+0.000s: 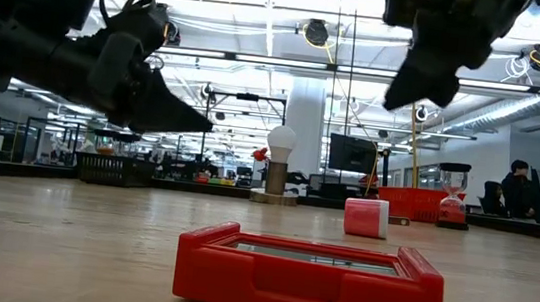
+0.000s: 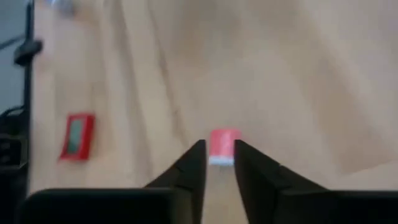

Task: Pick & Place Office items
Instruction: Put the pink charger adapter into the blue bin

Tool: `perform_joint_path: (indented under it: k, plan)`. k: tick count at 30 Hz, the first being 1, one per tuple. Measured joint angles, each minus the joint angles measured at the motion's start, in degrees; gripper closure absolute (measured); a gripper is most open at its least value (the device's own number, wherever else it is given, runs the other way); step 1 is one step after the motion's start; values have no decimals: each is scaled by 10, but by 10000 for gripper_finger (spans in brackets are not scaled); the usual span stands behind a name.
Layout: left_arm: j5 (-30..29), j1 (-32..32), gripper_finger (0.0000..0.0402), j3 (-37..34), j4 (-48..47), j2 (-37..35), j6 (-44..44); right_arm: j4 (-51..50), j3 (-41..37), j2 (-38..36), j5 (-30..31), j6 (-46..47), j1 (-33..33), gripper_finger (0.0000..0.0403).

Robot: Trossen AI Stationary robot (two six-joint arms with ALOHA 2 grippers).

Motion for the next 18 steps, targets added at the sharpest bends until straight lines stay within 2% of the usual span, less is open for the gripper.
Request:
perform_joint_path:
  k: [4,9,12,18]
  plan:
    - [-15,-1,390,0,-35,6,-9,-14,19,50,-42,40,4,272]
    - [-31,-7,396,0,-1,25,-6,-23,39,94,-47,56,5,208]
    - [-30,-11,394,0,33,43,5,-46,56,116,-47,68,8,189]
    - [-30,-13,393,0,62,69,7,-93,111,190,-43,82,19,184]
